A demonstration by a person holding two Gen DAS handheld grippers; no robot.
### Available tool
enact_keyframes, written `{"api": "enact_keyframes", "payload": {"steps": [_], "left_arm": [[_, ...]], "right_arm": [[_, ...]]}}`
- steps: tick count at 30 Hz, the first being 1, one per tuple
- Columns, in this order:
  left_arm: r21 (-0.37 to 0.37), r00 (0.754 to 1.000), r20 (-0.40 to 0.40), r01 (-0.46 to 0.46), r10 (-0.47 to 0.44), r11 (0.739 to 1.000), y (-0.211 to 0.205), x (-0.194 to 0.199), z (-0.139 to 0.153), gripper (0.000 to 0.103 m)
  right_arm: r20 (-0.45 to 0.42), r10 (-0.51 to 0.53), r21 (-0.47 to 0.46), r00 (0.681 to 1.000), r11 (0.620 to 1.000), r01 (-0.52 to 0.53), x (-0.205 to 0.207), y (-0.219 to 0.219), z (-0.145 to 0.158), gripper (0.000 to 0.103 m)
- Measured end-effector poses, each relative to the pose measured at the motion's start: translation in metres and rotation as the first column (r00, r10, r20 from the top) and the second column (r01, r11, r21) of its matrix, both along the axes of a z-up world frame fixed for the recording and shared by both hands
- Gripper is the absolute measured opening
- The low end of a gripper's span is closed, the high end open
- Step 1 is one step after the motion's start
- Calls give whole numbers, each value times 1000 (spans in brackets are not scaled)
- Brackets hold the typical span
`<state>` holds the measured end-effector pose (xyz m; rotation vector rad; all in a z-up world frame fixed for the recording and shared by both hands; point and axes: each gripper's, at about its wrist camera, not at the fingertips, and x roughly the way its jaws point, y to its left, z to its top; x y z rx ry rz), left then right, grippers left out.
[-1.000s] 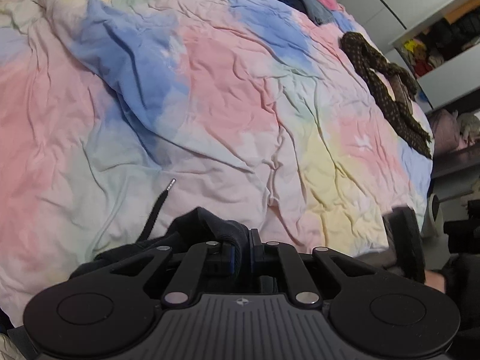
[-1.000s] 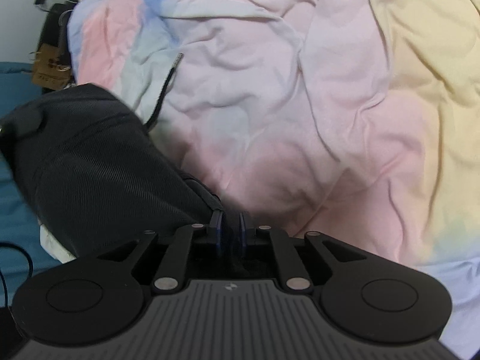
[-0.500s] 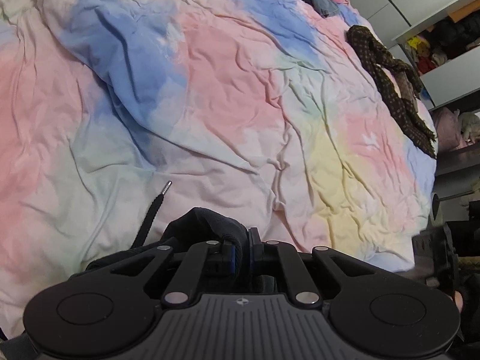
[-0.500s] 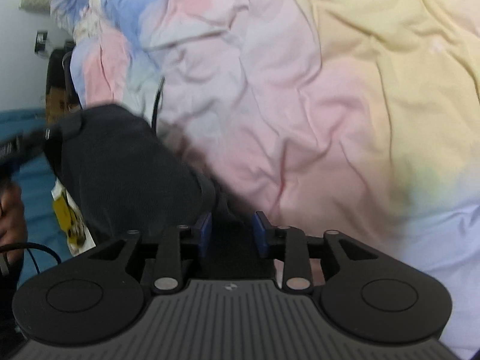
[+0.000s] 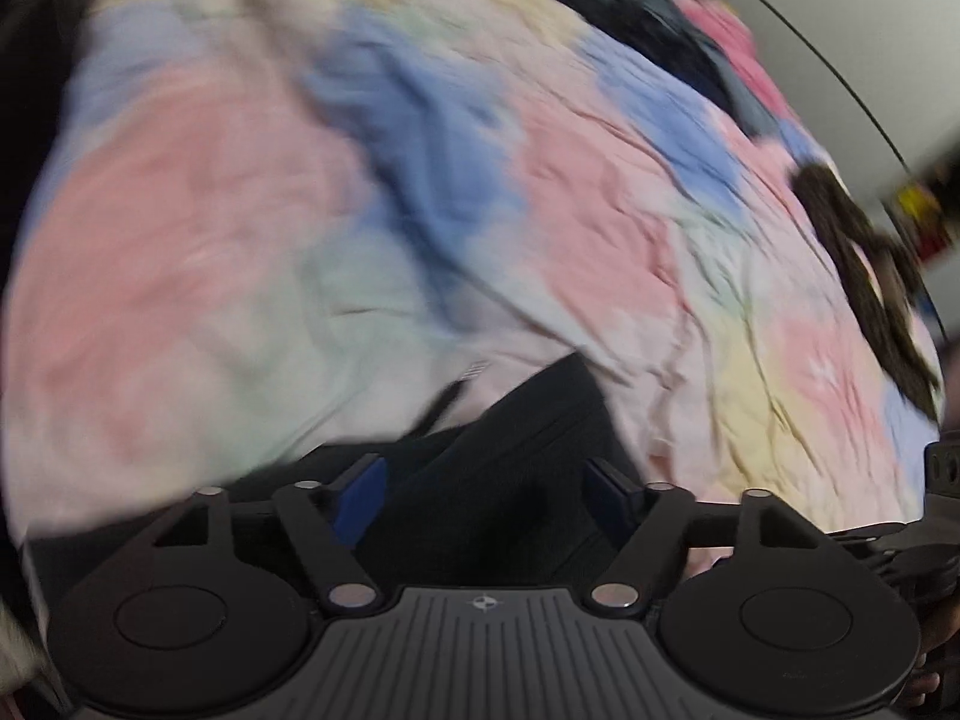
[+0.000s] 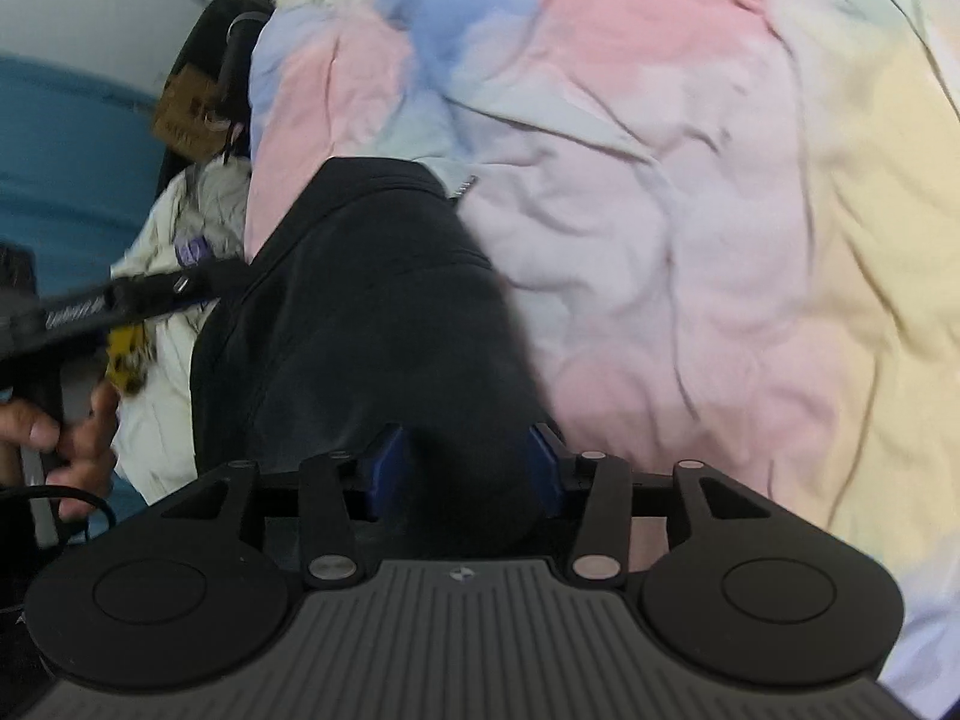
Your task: Fold clothes
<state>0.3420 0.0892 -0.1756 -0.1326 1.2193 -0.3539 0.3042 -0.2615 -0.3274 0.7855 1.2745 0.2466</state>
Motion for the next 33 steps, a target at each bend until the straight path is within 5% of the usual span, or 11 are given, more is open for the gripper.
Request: {"api": "enact_keyframes", "payload": {"steps": [11,21,30,33], "left_arm": [[7,932,-12,-362,362,932,122,-84,-4,89],[-64,915,-172,-379,364,923,168,-107,-80,96],[-197,878,-301,-439,372,877,191,-95,-141,102],[-206,877,-309,-440,368,874,186,-93,-146,95]], "right_arm": [[-2,142,-92,990,986,-141,35,34,6,66],[-20,226,-117,974,967,-227,52,45,-14,96],[-26,255,-66,967,964,-256,72,63,-43,100],[-26,248,-61,969,967,-249,74,72,-53,99]]}}
